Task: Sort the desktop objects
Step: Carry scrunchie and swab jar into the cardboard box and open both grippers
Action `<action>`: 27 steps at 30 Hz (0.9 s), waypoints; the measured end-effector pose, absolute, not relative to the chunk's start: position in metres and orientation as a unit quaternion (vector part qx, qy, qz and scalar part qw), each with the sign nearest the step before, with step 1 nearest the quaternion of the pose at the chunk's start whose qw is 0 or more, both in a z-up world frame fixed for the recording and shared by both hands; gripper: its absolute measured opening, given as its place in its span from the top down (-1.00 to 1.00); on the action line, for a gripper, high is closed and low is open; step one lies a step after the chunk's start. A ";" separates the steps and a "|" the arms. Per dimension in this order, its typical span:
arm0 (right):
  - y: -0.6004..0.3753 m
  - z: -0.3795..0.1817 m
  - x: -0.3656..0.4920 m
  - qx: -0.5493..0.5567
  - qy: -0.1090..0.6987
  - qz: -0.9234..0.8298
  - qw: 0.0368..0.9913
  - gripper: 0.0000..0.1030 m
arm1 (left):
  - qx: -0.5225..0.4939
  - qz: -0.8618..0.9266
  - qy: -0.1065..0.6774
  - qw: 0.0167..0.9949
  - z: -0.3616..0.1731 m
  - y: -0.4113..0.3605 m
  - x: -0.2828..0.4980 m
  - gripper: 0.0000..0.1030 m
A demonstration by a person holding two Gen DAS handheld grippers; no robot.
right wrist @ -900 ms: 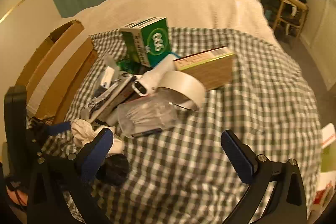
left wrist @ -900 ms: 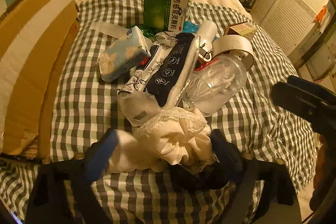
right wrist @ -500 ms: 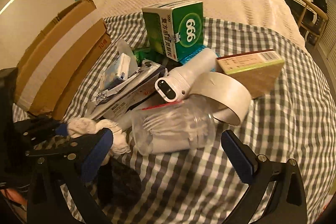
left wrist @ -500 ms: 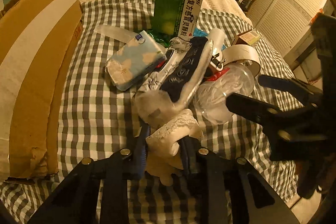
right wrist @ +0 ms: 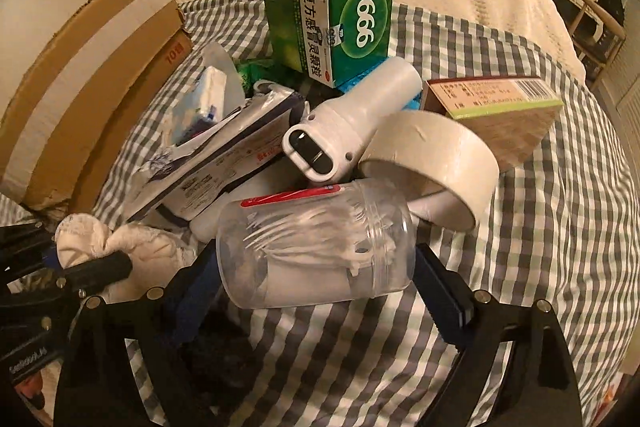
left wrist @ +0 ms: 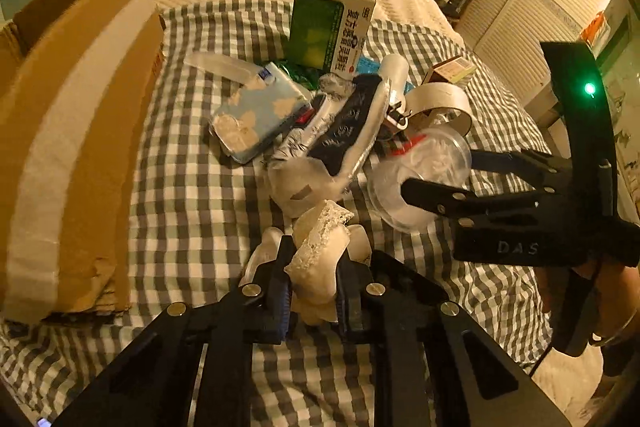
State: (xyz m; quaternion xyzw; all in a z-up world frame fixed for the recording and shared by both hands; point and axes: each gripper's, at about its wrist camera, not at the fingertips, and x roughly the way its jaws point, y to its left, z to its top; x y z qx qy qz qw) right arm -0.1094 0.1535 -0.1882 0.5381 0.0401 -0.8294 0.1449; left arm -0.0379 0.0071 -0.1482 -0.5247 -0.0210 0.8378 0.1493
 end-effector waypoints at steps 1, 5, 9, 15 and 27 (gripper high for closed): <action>0.153 -0.186 -0.105 0.538 0.038 -0.829 0.144 -0.77 | -0.521 0.840 -0.021 0.151 -0.144 0.007 -0.036 0.65; 0.155 -0.170 -0.089 0.537 0.031 -0.831 0.144 -0.75 | -0.503 0.851 -0.021 0.149 -0.126 0.003 -0.028 0.65; 0.156 -0.151 -0.074 0.534 0.018 -0.834 0.135 -0.75 | -0.479 0.866 -0.019 0.141 -0.105 -0.001 -0.025 0.65; 0.158 -0.115 -0.057 0.514 0.013 -0.849 0.120 -0.75 | -0.443 0.889 -0.030 0.110 -0.070 -0.020 -0.028 0.65; 0.116 0.009 -0.053 0.418 -0.034 -0.895 0.150 -0.75 | -0.375 0.915 -0.148 0.036 0.016 -0.107 -0.050 0.65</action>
